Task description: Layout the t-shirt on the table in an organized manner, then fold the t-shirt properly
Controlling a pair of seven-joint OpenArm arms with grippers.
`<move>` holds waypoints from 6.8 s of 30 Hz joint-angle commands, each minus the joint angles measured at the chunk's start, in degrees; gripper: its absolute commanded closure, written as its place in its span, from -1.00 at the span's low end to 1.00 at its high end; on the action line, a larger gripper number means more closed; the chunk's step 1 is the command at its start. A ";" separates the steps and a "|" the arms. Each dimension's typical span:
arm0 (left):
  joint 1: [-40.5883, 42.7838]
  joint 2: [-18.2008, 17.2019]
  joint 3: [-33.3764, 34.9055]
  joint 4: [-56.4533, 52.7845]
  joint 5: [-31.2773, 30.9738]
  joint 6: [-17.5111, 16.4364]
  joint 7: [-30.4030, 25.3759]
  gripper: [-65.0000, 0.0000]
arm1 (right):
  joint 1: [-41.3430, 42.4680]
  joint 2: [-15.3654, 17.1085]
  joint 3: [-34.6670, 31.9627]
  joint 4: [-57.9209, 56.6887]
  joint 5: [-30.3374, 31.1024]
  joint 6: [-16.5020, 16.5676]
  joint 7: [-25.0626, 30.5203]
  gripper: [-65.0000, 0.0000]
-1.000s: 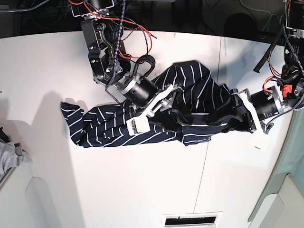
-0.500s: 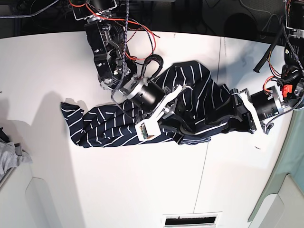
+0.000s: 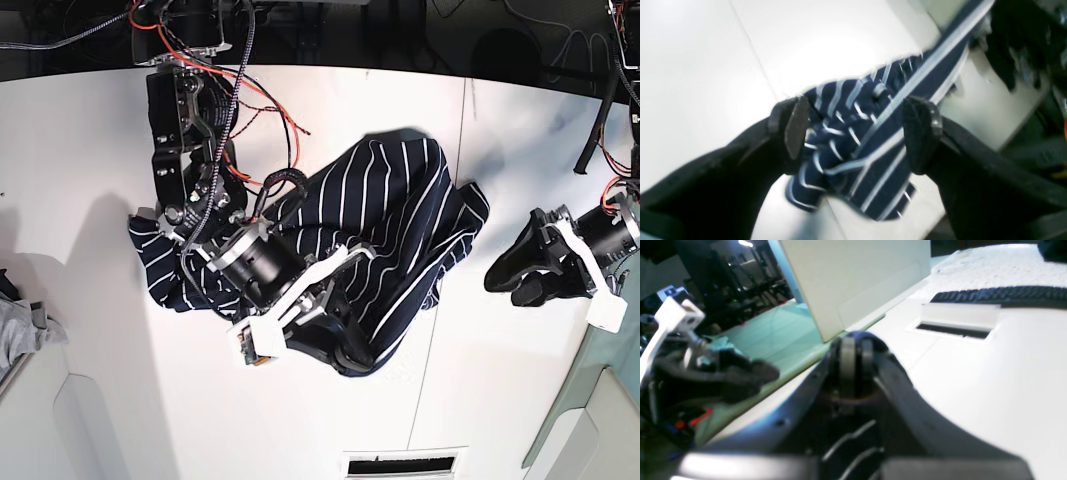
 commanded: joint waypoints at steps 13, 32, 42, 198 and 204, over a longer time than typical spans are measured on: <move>2.91 -0.76 0.52 0.83 -4.13 -0.54 -1.11 -0.42 | 29.42 -0.57 -0.09 -30.18 -11.10 -1.57 1.99 -0.19; 2.89 -0.70 1.11 0.44 7.34 -0.54 -9.55 -0.42 | 6.67 2.91 10.75 -9.22 -3.91 -1.36 -10.47 -0.38; -0.22 3.74 5.38 -9.81 13.73 0.28 -18.10 -0.42 | -1.44 9.42 20.04 -9.27 -1.22 -1.42 -10.45 -0.38; -9.66 0.37 16.26 -6.97 24.30 1.38 -17.84 0.97 | -3.76 16.65 24.76 -4.02 6.58 -5.42 -26.73 -0.38; -9.68 3.19 19.39 -10.47 30.21 6.08 -21.03 -0.20 | -7.82 16.48 24.74 -3.98 10.19 -4.87 -26.73 -0.38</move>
